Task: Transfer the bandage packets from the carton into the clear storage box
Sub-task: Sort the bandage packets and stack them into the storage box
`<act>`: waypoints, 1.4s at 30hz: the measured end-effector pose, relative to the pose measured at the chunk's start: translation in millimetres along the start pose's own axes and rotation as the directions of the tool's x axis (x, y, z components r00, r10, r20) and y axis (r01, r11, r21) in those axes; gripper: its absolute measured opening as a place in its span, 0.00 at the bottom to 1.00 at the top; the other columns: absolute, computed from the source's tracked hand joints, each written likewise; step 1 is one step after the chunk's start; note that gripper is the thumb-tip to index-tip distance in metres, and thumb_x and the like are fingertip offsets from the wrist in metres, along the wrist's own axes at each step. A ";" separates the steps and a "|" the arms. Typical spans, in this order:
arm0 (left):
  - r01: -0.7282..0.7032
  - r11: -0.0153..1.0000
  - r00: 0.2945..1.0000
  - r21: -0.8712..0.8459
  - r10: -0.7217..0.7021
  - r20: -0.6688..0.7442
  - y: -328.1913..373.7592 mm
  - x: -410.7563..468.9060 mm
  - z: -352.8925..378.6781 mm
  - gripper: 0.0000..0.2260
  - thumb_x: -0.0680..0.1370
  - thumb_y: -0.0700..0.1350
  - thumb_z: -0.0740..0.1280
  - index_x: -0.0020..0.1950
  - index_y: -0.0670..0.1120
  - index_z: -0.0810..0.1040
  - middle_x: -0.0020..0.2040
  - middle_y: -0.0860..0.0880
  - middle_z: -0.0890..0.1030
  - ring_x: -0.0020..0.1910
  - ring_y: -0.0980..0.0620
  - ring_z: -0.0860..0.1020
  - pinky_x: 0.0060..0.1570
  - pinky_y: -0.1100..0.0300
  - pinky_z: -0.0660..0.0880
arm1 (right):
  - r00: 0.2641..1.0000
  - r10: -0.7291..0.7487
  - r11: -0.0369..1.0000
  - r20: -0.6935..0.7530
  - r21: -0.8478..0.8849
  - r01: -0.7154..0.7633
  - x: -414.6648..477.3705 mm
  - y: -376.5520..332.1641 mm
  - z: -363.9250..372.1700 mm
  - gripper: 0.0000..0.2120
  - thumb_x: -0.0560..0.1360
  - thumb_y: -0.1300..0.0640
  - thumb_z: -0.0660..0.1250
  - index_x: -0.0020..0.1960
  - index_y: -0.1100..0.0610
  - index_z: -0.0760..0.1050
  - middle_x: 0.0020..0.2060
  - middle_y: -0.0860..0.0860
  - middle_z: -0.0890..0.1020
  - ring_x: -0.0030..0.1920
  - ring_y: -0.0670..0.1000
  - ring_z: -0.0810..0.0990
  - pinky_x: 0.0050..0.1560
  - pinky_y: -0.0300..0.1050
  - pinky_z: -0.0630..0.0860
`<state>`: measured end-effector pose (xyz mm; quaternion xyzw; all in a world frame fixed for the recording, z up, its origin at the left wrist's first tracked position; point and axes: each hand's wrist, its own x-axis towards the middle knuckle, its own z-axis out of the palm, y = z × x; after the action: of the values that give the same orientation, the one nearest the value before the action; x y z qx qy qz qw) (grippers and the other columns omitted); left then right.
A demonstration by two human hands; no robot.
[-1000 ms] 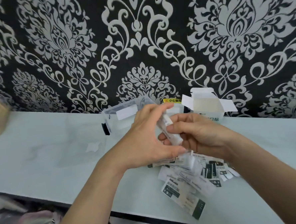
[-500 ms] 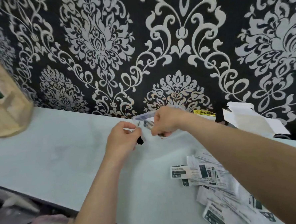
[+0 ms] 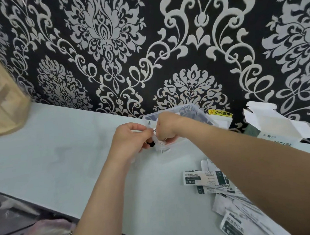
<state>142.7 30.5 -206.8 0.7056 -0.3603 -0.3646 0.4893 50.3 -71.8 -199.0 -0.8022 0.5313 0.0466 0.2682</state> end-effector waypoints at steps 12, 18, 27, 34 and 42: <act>-0.077 0.991 0.997 0.107 0.077 0.004 3.9 -2.7 0.6 0.12 0.75 0.43 0.70 0.57 0.48 0.74 0.36 0.49 0.83 0.26 0.55 0.78 0.30 0.64 0.72 | 0.994 -0.059 0.938 -0.092 -0.345 0.024 -7.3 -7.9 2.9 0.14 0.69 0.62 0.70 0.30 0.57 0.67 0.27 0.50 0.72 0.27 0.48 0.70 0.28 0.40 0.68; -0.330 0.875 0.914 0.354 0.390 -0.113 17.1 -15.5 5.4 0.08 0.74 0.44 0.67 0.52 0.54 0.78 0.36 0.55 0.80 0.37 0.57 0.77 0.37 0.60 0.70 | 0.958 -0.150 0.969 -0.243 -0.227 0.094 -33.7 -4.8 -20.5 0.08 0.75 0.59 0.66 0.38 0.56 0.71 0.33 0.51 0.76 0.36 0.53 0.80 0.37 0.42 0.74; -0.576 0.611 0.796 0.543 0.268 0.542 20.3 -72.1 60.6 0.09 0.72 0.42 0.67 0.45 0.55 0.82 0.38 0.57 0.80 0.41 0.56 0.79 0.43 0.62 0.75 | 0.952 -0.136 0.985 -0.275 -0.144 0.099 -170.2 80.3 -35.3 0.10 0.76 0.58 0.64 0.43 0.58 0.83 0.40 0.53 0.85 0.42 0.53 0.83 0.49 0.50 0.80; -0.609 0.443 0.776 0.658 0.161 0.610 -2.6 -66.9 96.7 0.20 0.70 0.50 0.75 0.60 0.56 0.77 0.54 0.53 0.80 0.54 0.52 0.77 0.53 0.56 0.75 | 0.970 -0.104 0.990 -0.221 -0.121 0.078 -181.4 145.9 16.0 0.15 0.76 0.52 0.66 0.63 0.50 0.77 0.50 0.47 0.79 0.49 0.47 0.76 0.49 0.39 0.71; -0.535 0.616 0.803 0.579 0.156 0.576 9.5 -60.1 74.4 0.06 0.71 0.40 0.75 0.44 0.52 0.84 0.41 0.55 0.84 0.44 0.54 0.82 0.47 0.57 0.78 | 0.910 -0.195 0.981 -0.367 -0.064 0.185 -176.7 158.5 29.6 0.18 0.77 0.49 0.65 0.66 0.51 0.74 0.50 0.48 0.78 0.49 0.47 0.76 0.50 0.40 0.71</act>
<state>48.2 48.2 -207.0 0.6414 -0.7135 -0.2484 0.1333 -158.7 42.5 -221.1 -0.8480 0.4912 -0.1247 0.1549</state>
